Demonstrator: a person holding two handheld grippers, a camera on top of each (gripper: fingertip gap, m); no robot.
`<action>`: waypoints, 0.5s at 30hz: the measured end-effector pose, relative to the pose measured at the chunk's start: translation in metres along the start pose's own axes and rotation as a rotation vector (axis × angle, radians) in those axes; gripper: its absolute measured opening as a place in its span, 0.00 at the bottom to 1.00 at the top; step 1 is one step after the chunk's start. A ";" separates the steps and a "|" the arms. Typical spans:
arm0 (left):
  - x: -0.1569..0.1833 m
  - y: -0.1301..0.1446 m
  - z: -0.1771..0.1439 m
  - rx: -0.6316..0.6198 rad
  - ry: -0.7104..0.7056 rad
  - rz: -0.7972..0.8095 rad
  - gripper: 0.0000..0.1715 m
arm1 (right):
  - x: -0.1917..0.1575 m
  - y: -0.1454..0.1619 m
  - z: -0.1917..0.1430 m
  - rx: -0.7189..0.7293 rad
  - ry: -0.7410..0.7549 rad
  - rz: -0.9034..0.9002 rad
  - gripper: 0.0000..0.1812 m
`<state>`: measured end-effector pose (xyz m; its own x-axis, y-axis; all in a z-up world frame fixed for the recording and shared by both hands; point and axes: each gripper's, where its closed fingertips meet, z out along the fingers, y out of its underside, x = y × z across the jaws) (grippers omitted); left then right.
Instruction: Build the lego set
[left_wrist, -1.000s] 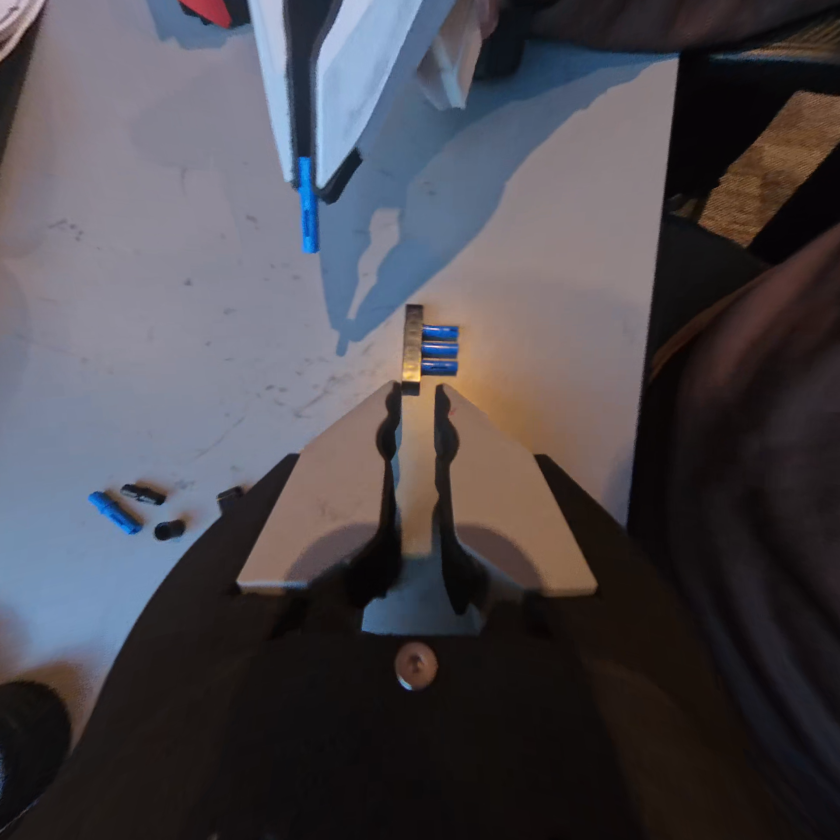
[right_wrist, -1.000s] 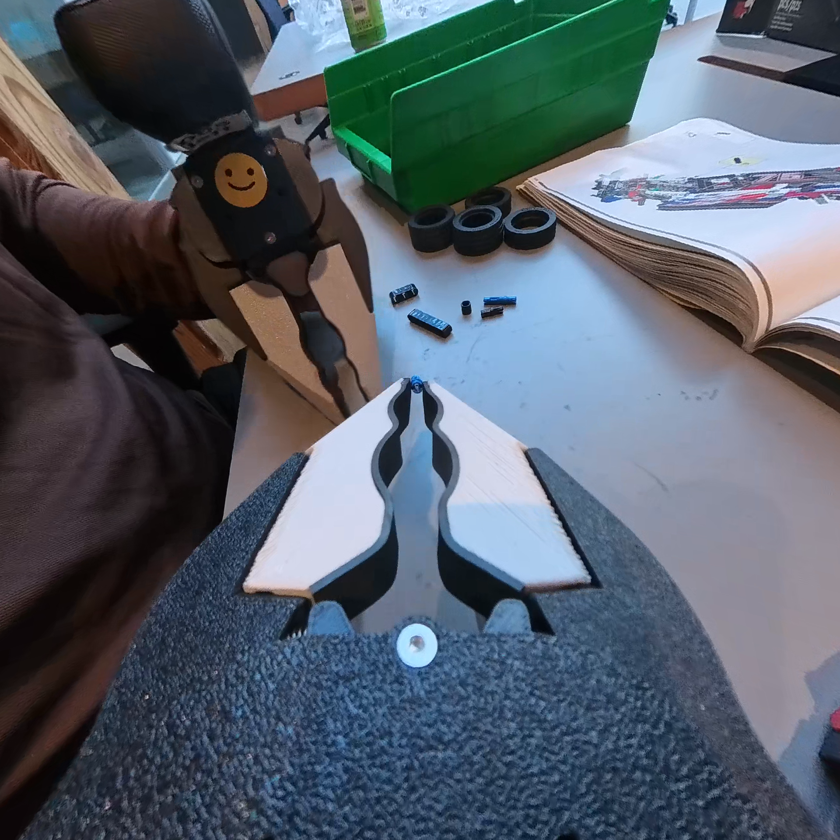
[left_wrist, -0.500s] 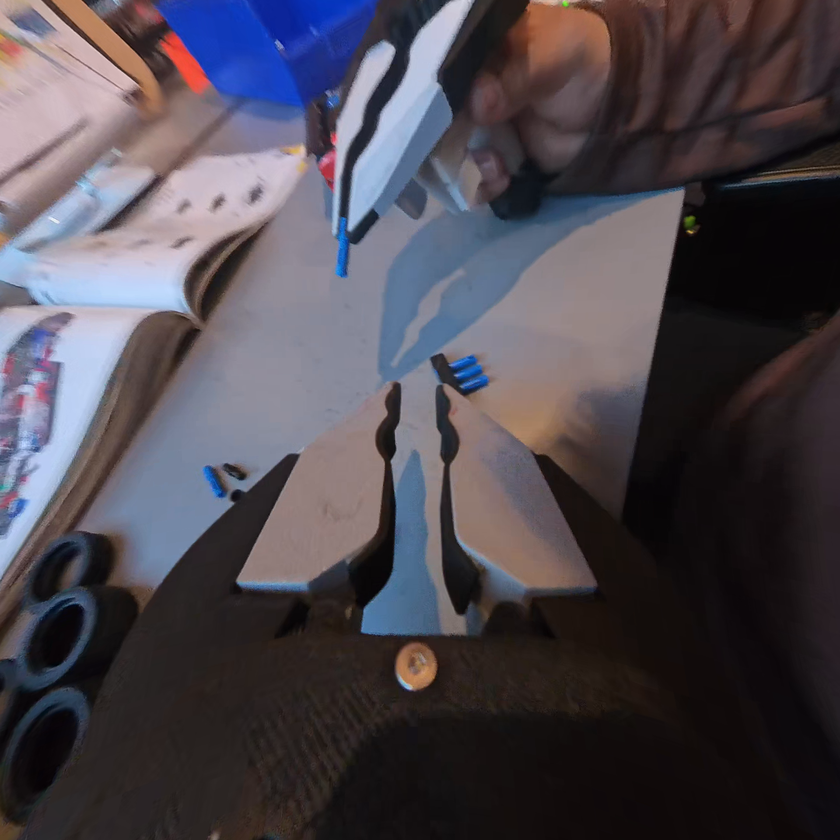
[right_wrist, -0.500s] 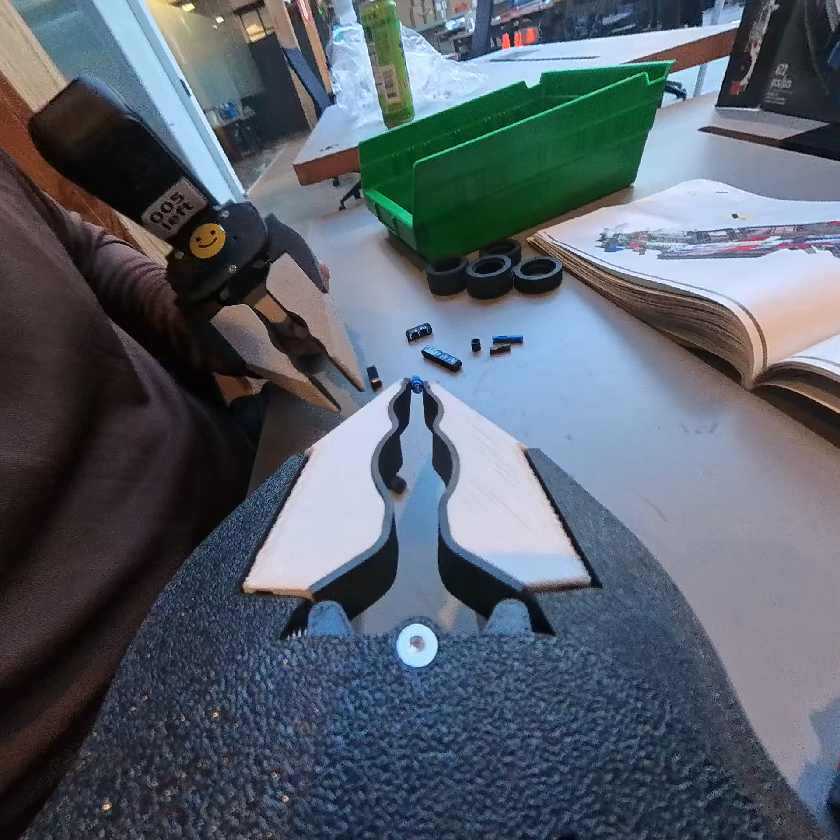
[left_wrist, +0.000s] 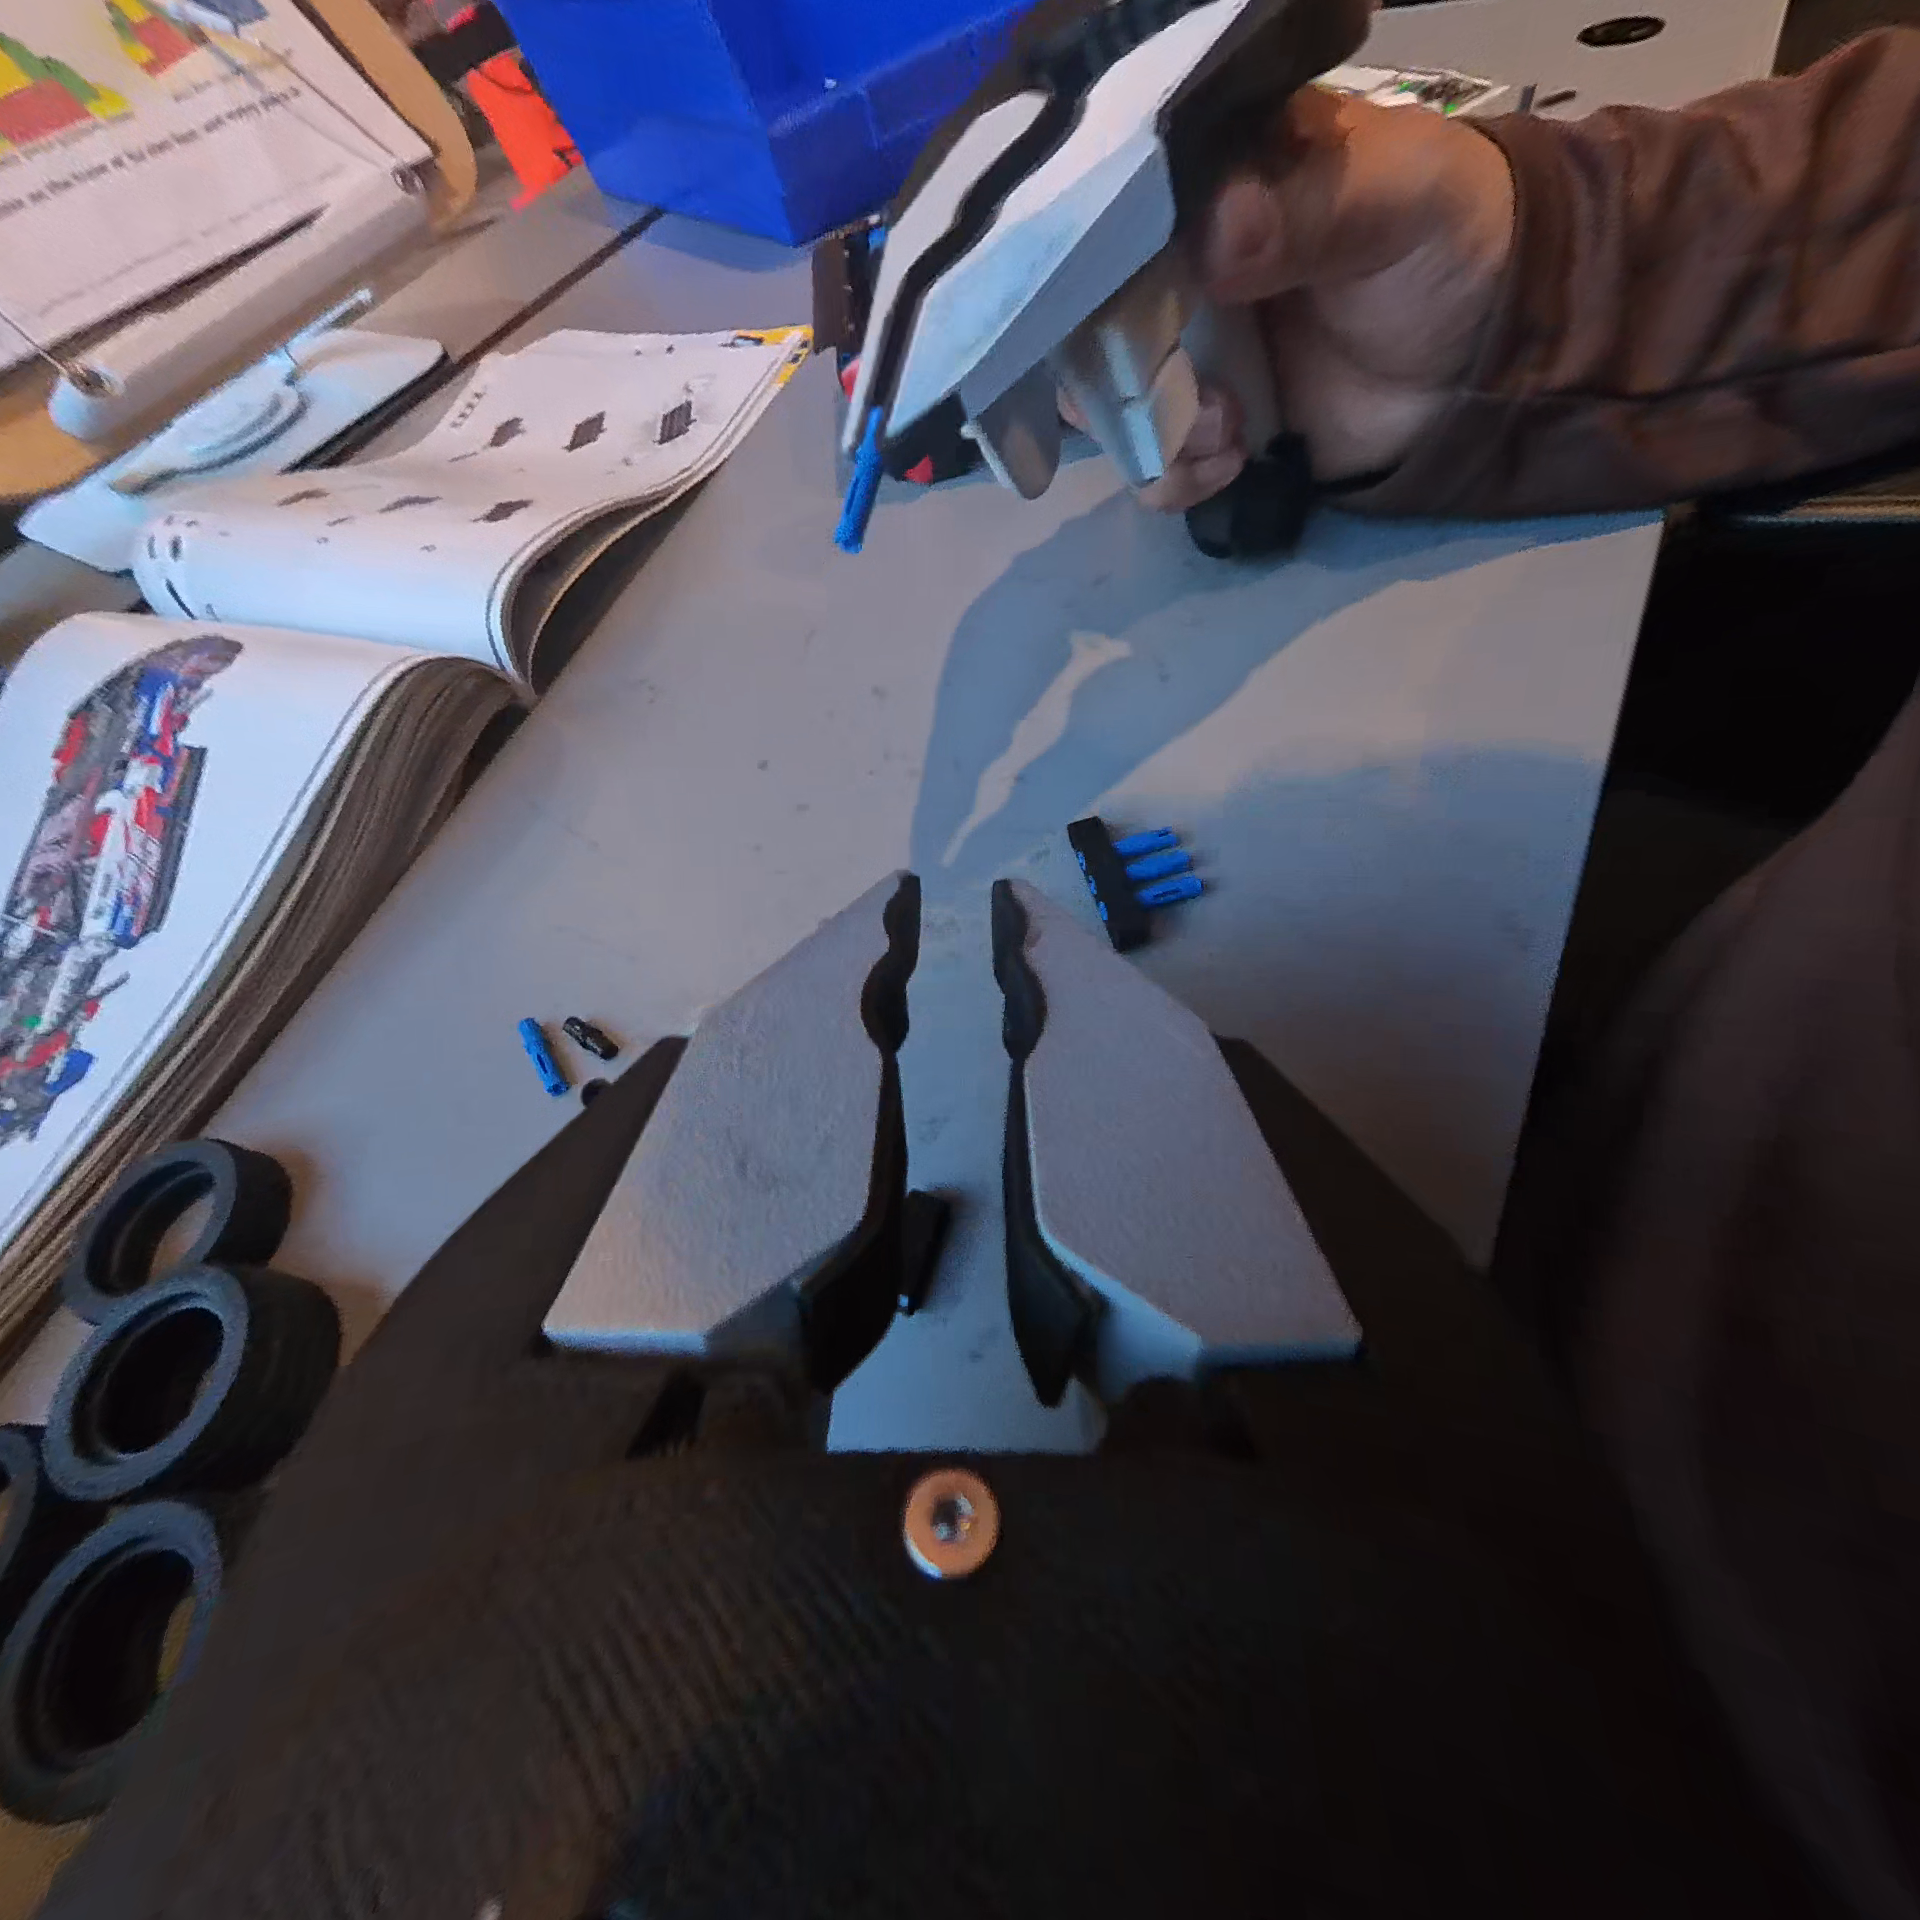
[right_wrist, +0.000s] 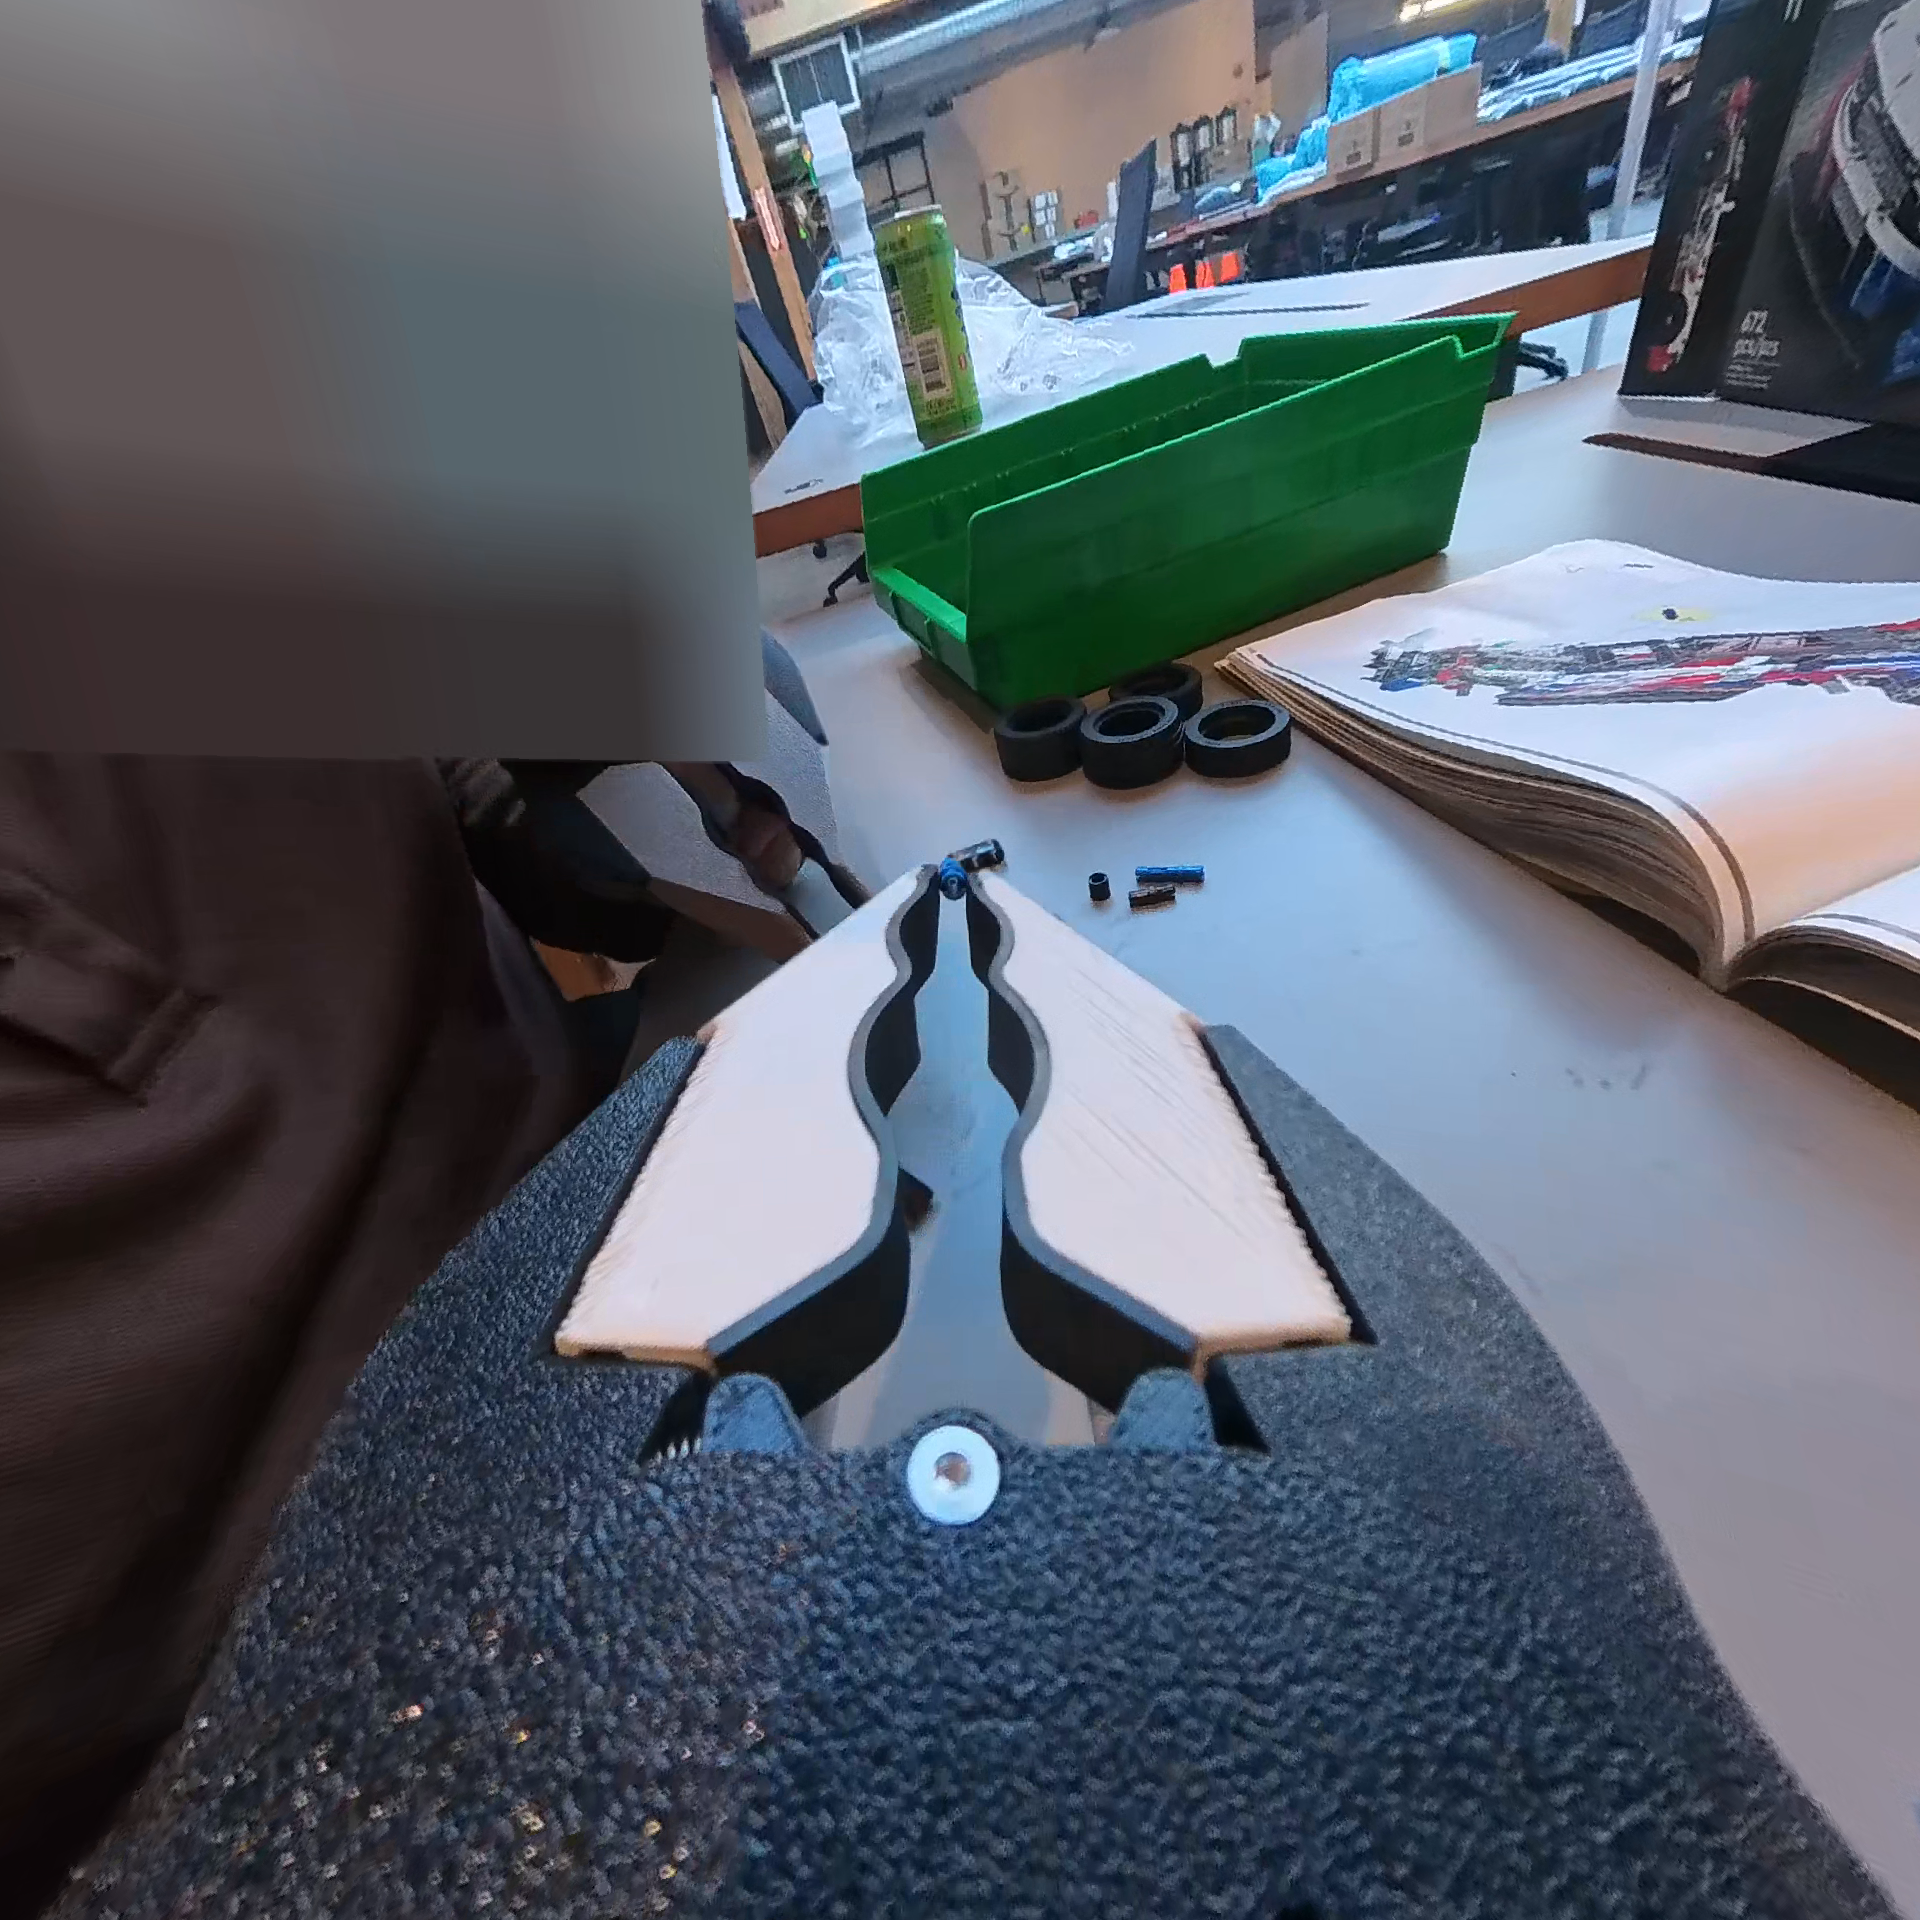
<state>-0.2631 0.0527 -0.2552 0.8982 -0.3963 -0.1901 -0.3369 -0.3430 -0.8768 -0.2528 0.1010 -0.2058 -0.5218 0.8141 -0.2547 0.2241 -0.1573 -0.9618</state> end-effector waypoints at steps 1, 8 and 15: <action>-0.001 0.001 0.001 -0.007 0.012 -0.024 0.07 | 0.001 -0.001 0.000 0.007 0.004 0.002 0.03; -0.019 -0.002 0.002 0.028 0.045 -0.152 0.05 | 0.002 -0.001 0.002 0.003 -0.012 0.020 0.03; -0.026 -0.003 0.008 0.025 0.056 -0.167 0.04 | 0.000 -0.003 0.000 0.023 -0.045 0.036 0.02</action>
<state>-0.2831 0.0715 -0.2510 0.9236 -0.3831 -0.0166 -0.1767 -0.3867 -0.9051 -0.2535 0.1013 -0.2026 -0.5502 0.7821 -0.2926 0.2242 -0.1993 -0.9540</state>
